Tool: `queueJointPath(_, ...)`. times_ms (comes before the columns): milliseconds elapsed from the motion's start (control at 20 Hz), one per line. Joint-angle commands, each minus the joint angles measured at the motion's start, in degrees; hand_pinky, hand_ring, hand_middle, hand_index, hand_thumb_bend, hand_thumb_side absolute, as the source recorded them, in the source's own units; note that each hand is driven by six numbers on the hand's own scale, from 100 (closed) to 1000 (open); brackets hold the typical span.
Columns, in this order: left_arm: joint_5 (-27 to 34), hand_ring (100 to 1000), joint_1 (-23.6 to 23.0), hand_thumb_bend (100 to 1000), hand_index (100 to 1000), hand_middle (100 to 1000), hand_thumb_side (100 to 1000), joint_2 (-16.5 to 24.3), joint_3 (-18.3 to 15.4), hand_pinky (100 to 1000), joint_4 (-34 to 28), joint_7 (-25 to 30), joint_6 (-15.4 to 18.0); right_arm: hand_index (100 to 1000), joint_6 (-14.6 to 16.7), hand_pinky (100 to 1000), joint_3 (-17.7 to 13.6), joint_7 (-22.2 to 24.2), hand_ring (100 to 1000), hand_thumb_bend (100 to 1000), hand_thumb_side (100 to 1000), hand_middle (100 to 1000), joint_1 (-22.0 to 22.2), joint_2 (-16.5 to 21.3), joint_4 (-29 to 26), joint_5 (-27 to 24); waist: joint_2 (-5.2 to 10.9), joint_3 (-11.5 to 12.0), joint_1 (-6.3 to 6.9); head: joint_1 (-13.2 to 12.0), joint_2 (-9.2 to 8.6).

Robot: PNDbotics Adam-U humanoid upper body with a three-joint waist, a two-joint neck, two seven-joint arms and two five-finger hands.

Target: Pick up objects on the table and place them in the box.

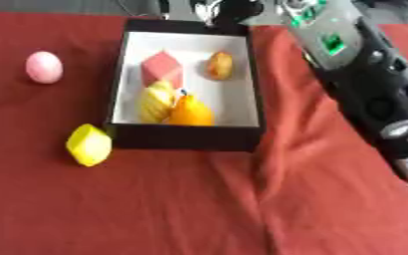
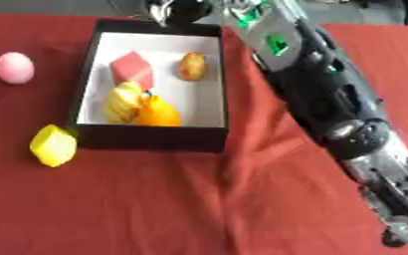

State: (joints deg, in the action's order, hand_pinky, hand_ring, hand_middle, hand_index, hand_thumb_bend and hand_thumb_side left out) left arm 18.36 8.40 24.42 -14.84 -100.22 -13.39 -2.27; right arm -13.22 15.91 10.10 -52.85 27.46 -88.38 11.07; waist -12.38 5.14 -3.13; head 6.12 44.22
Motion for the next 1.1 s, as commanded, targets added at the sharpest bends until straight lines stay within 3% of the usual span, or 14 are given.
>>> queueJointPath(50, -0.03, 831, 0.39, 273, 782, 859, 874, 2.50, -0.63, 649, -1.38, -0.02, 0.23, 913, -0.29, 935, -4.26, -9.95, 812, 100, 160, 811, 3.50, 6.09, -7.05, -12.16, 0.93, -0.24, 0.31, -0.86, -0.10)
queueJointPath(200, -0.04, 831, 0.69, 273, 783, 859, 871, 2.80, -0.47, 649, -1.75, 0.06, 0.33, 905, 2.84, 937, -7.36, -17.88, 803, 100, 110, 804, 10.10, 9.44, -12.09, -20.37, 0.64, -0.59, 0.30, -0.98, -0.10)
queueJointPath(450, 0.00, 832, 1.38, 273, 783, 860, 868, 3.04, 0.09, 649, -2.01, 0.47, 0.28, 896, 8.06, 936, -11.25, -26.91, 789, 100, 100, 792, 19.51, 11.76, -16.00, -25.89, 0.43, -0.81, 0.56, -0.48, -0.10)
queueJointPath(850, -0.36, 834, 1.95, 268, 791, 864, 848, 4.15, 1.15, 650, -2.70, 1.21, 0.96, 885, 14.44, 948, -13.01, -33.22, 779, 100, 197, 782, 27.66, 8.75, -15.38, -27.63, 0.82, -0.71, 1.90, 0.65, -0.10)
queueJointPath(1100, -0.52, 838, 3.07, 280, 812, 877, 813, 9.39, 3.03, 654, -3.75, 2.69, 2.09, 882, 17.33, 947, -13.28, -34.05, 776, 100, 217, 780, 30.55, 7.62, -14.26, -27.10, 1.01, -0.77, 2.45, 1.63, -0.10)
